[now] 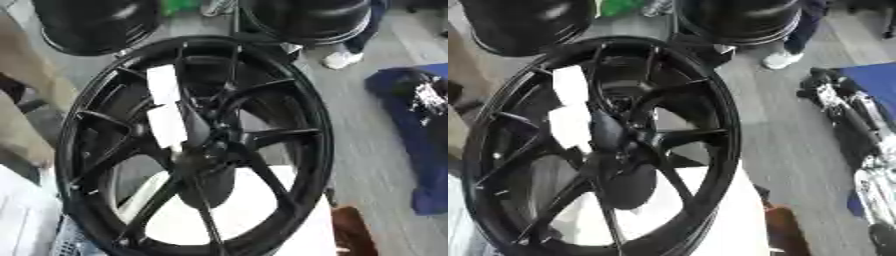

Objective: Pull the pin out of the wheel hub.

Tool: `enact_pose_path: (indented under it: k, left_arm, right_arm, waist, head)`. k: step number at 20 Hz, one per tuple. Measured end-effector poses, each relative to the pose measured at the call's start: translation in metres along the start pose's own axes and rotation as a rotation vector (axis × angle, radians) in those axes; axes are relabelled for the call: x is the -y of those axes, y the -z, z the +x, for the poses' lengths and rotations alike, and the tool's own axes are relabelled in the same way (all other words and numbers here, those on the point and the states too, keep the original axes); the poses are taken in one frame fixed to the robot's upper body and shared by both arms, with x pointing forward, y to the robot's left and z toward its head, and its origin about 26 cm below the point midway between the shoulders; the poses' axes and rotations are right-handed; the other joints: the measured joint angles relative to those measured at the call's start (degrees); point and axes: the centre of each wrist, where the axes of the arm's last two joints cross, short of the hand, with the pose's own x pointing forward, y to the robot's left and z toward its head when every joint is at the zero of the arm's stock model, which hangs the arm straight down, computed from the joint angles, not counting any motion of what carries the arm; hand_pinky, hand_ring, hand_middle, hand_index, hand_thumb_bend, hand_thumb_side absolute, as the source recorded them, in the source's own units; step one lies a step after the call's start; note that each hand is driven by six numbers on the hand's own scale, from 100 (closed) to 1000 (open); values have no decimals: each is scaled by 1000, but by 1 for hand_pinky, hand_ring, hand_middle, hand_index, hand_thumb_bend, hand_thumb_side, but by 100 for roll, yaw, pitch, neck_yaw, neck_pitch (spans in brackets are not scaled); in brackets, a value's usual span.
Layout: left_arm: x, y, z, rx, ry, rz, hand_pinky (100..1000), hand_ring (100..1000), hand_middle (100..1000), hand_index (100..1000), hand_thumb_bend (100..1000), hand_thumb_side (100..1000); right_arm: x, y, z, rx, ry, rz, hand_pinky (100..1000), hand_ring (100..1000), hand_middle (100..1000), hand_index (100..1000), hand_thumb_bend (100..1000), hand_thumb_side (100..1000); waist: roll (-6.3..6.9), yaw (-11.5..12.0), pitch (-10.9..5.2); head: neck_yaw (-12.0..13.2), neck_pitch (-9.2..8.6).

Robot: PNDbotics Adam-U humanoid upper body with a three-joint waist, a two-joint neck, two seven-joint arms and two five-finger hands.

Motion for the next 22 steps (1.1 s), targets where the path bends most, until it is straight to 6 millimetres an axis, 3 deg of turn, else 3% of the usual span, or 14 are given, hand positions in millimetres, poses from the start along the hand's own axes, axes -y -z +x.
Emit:
enact_pose_path:
  k: [7,15,16,22]
  left_arm:
    - [0,0,1,4,-1,0,727,516,463,715,419,555]
    - [1,2,4,16,-2,-2,728,517,464,716,426,574]
    - [0,4,6,23,3,-4,728,517,465,716,411,545]
    - [-8,34,44,179,149,-83,733,532,482,732,414,520]
  right_arm:
    - [0,1,1,1,-5,-2,980,768,698,832,100,550]
    - [-1,2,2,7,-8,-2,979,766,696,830,100,552]
    - [-1,2,2,7,-9,-2,978,766,696,830,100,551]
    - [0,-2,0,-6,-20,-6,977,765,694,829,100,552]
  waist:
    - [10,-1,65]
    - [10,-1,73]
    - [11,-1,73]
    - [51,-12,73]
  head:
    - [102,170]
    - [129,167]
    - [127,164]
    - [68,115]
